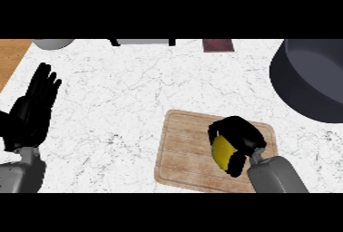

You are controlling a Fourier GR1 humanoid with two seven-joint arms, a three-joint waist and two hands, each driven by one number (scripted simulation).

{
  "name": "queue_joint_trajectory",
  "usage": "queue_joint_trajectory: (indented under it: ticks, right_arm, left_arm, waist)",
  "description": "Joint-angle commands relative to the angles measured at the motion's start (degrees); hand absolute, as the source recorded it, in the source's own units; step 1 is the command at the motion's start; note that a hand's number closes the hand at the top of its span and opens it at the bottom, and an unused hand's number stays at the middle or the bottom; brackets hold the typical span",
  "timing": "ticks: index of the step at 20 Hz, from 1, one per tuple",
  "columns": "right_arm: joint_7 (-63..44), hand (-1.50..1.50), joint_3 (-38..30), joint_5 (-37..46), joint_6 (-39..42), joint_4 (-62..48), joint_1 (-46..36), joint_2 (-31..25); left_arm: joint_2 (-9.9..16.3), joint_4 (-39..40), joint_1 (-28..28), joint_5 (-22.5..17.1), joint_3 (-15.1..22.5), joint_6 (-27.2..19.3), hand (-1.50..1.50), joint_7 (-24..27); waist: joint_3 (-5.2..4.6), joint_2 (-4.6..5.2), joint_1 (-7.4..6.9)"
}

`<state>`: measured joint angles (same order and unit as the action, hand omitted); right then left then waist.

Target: Pick the lemon from the cutting board and place it in the pot

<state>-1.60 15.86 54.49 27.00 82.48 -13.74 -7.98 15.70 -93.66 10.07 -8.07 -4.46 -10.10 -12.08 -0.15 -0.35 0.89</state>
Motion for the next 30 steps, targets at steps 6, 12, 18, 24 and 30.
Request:
queue_joint_trajectory:
  ticks: [6, 12, 18, 24, 30]
  right_arm:
    - [-12.58, 1.5, -4.78, -1.97, -1.28, 21.35, 5.57, 5.53]
    - [-15.55, 1.5, -14.34, -4.45, -10.11, 34.23, 4.7, 7.07]
    - [-19.0, 1.5, -21.38, -4.03, -13.43, 40.62, 1.97, 5.26]
    - [-19.22, 1.5, -36.24, -11.52, -12.99, 29.07, -8.73, -2.99]
    - [-13.59, 1.5, -40.77, -16.59, -16.82, 17.33, -11.53, -7.82]
  left_arm:
    - [-0.75, -1.62, -0.48, 1.23, -0.06, -0.57, 0.0, -0.73]
    - [-1.43, -0.68, -0.05, 1.28, 0.46, -0.5, 0.0, -0.92]
    - [-2.52, -2.4, 0.17, 2.39, 1.54, -1.37, 0.0, -2.29]
    - [-2.02, -0.09, 0.97, 2.03, 0.1, 0.23, 0.0, -1.42]
    - [-2.8, 1.11, 2.28, 2.23, -0.75, 0.83, 0.0, -0.54]
  waist:
    - [0.12, 0.0, 0.02]
    - [0.15, -0.1, 0.98]
    - [0.15, 0.17, -0.27]
    - [0.16, 0.41, -0.94]
    - [0.16, 0.44, -1.06]
